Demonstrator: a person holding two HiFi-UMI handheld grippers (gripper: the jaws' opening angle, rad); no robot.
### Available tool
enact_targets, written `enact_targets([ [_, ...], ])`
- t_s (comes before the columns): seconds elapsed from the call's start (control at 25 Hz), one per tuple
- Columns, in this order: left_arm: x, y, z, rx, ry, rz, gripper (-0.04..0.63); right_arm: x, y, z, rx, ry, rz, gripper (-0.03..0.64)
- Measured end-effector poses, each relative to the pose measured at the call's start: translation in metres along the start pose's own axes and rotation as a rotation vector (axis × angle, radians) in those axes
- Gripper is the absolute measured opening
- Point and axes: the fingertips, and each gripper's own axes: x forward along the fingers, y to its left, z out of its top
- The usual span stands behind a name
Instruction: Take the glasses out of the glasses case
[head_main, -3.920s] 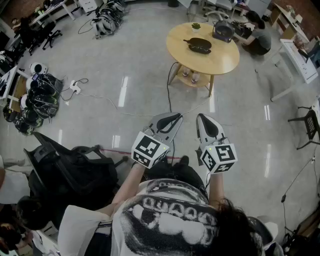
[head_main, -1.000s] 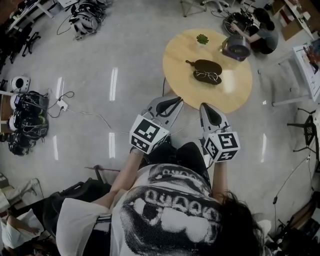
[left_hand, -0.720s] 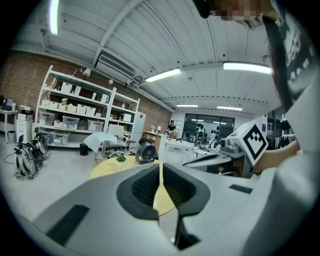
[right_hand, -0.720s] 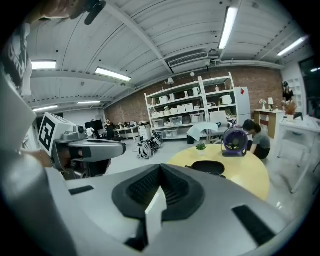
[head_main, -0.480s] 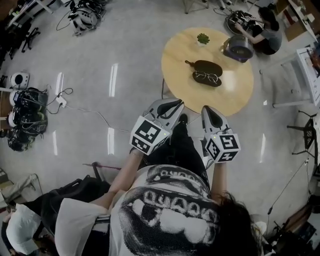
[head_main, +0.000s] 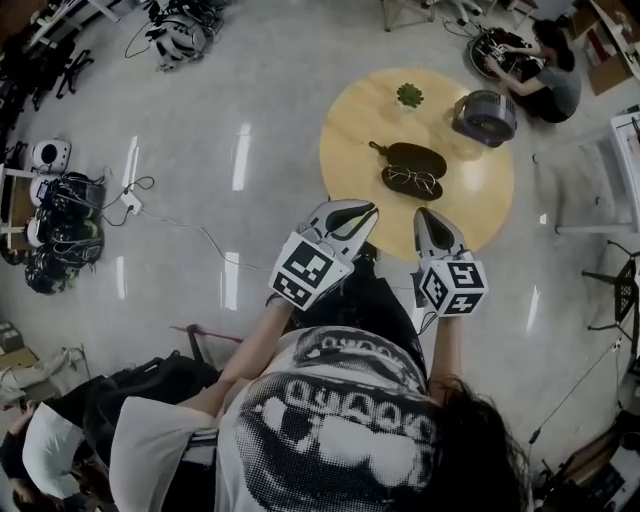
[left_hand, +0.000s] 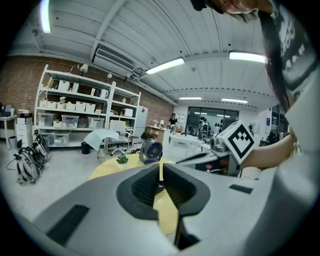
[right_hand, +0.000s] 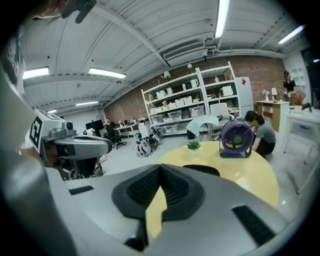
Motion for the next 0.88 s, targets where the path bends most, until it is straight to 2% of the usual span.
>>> enact_targets([
  [0.28,0.051,0.009,0.012,0.012,0.029,-0.002,0.028,0.026,-0.063,-0.010,0.008,0.078,-0.011,-0.003],
  [0.52,0.075,0.014,0.011,0.009,0.066,0.011,0.028,0.050,-0.106,-0.027,-0.020,0.161,-0.019,0.000],
  [0.88,0.089,0.029,0.018,0.023,0.083,0.066,0.028,0.096,-0.133,-0.065,-0.104,0.348,0.069,0.132],
])
